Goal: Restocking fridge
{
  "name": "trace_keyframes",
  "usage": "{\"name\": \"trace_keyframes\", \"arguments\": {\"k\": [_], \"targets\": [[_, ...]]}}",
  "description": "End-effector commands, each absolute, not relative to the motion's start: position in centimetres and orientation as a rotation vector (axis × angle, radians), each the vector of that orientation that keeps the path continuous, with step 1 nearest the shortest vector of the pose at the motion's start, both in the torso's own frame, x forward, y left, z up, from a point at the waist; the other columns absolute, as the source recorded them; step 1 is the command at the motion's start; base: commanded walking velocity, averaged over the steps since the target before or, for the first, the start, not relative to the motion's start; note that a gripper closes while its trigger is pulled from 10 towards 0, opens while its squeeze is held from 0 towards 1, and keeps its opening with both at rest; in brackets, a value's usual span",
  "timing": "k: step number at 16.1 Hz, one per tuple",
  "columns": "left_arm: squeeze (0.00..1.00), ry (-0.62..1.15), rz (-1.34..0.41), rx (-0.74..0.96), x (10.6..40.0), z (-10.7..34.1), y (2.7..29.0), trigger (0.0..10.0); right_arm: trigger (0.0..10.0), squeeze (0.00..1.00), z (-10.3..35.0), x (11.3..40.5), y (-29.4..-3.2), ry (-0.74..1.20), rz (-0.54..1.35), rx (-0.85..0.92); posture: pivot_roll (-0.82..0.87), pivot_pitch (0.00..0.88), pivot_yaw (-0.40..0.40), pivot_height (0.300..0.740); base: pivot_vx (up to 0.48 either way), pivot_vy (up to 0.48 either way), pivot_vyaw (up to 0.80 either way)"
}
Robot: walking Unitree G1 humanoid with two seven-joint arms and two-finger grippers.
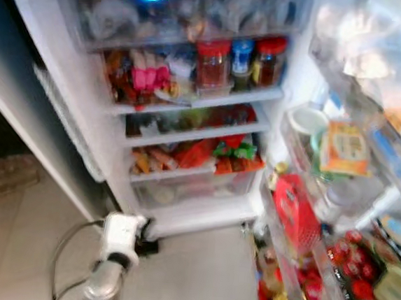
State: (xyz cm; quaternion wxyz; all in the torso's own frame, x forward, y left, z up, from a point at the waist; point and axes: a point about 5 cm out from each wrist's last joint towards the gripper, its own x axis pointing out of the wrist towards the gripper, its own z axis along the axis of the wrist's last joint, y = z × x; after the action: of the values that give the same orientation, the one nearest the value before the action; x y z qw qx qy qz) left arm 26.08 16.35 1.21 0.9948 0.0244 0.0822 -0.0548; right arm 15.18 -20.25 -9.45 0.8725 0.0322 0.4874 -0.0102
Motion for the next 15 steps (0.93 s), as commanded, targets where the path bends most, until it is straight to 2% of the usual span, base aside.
{"name": "trace_keyframes", "arguments": {"k": [1,15], "targets": [[0.0,0.189,-0.072,0.071,25.68,0.97,17.98,10.0,10.0,0.0,-8.97,16.04,-21.01,0.987,-0.052,0.054,-0.02,0.127,0.002,0.74,0.311,0.0,0.0],[0.0,0.184,-0.067,0.08,25.91,1.17,17.74,10.0,10.0,0.0,-8.97,16.1,-20.81,0.985,-0.032,0.057,-0.02,0.131,0.004,0.74,0.3,0.0,0.0]]}}
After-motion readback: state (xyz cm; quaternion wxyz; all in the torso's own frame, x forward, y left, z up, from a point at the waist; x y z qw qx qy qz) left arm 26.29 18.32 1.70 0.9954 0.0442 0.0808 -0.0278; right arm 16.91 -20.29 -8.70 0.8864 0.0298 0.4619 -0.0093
